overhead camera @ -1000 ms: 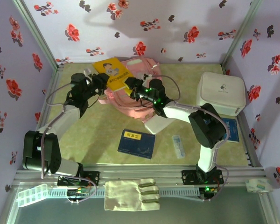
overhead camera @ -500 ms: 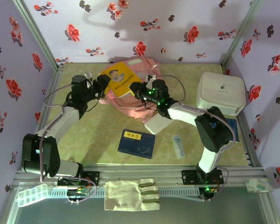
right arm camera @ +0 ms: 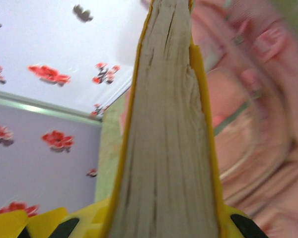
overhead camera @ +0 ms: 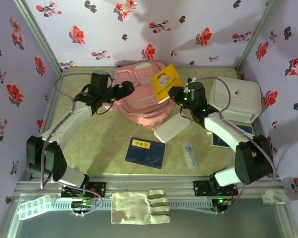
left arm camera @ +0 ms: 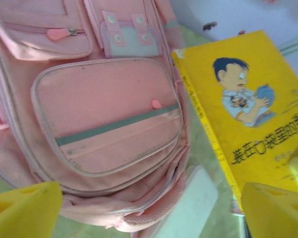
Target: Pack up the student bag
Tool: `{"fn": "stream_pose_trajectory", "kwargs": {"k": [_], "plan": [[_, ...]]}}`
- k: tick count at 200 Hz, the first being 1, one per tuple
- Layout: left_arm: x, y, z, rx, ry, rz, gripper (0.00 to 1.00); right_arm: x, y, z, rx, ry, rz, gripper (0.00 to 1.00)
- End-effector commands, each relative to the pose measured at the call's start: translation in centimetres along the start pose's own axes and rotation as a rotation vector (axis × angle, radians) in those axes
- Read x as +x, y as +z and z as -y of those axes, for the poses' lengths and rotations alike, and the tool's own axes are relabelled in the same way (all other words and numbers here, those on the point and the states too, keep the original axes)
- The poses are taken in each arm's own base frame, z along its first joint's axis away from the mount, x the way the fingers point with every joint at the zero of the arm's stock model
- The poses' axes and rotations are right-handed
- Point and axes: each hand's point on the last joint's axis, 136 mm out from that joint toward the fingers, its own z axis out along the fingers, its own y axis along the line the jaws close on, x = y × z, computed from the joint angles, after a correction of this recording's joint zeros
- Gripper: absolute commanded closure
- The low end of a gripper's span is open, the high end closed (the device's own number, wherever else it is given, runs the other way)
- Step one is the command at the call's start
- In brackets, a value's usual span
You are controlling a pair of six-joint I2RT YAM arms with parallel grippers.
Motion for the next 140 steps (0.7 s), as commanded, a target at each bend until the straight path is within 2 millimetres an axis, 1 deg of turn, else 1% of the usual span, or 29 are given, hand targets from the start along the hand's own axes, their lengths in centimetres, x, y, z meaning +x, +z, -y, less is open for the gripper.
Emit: {"fn": "stream_pose_trajectory", "kwargs": {"k": [1,17,24,31,50,60,90,113,116,140], "plan": [[1.9,1.8,-0.7,-0.151,0.264,-0.104,0.0,-2.4,-2.0,0.8,0.042,-0.076,0.095,0.89],[2.7,3.5,-0.1,-0.196,0.405,-0.165,0.0,-2.8,-2.8,1.9,0.074,-0.069,0.114,0.89],[3.3,4.5,-0.2,-0.219,0.459,-0.198,0.0,-3.0,-3.1,2.3,0.086,-0.068,0.121,0.89],[3.6,5.2,0.2,-0.223,0.511,-0.223,0.0,-3.1,-3.4,2.5,0.093,-0.067,0.126,0.88],[5.1,7.6,0.2,-0.237,0.626,-0.307,0.0,-3.0,-3.9,3.2,0.114,-0.062,0.131,0.88],[5.6,8.8,-0.1,-0.244,0.661,-0.347,0.01,-2.9,-4.0,3.5,0.118,-0.061,0.129,0.88],[7.5,11.9,-0.8,-0.262,0.758,-0.474,0.09,-2.7,-4.2,4.0,0.129,-0.054,0.126,0.87],[8.0,14.1,-0.8,-0.275,0.807,-0.518,0.14,-2.5,-4.1,4.2,0.129,-0.049,0.125,0.87],[8.4,14.0,-1.1,-0.285,0.811,-0.543,0.15,-2.5,-4.0,4.1,0.127,-0.048,0.123,0.87],[8.7,14.9,-1.4,-0.299,0.837,-0.58,0.21,-2.4,-3.9,4.2,0.125,-0.038,0.124,0.87]]}}
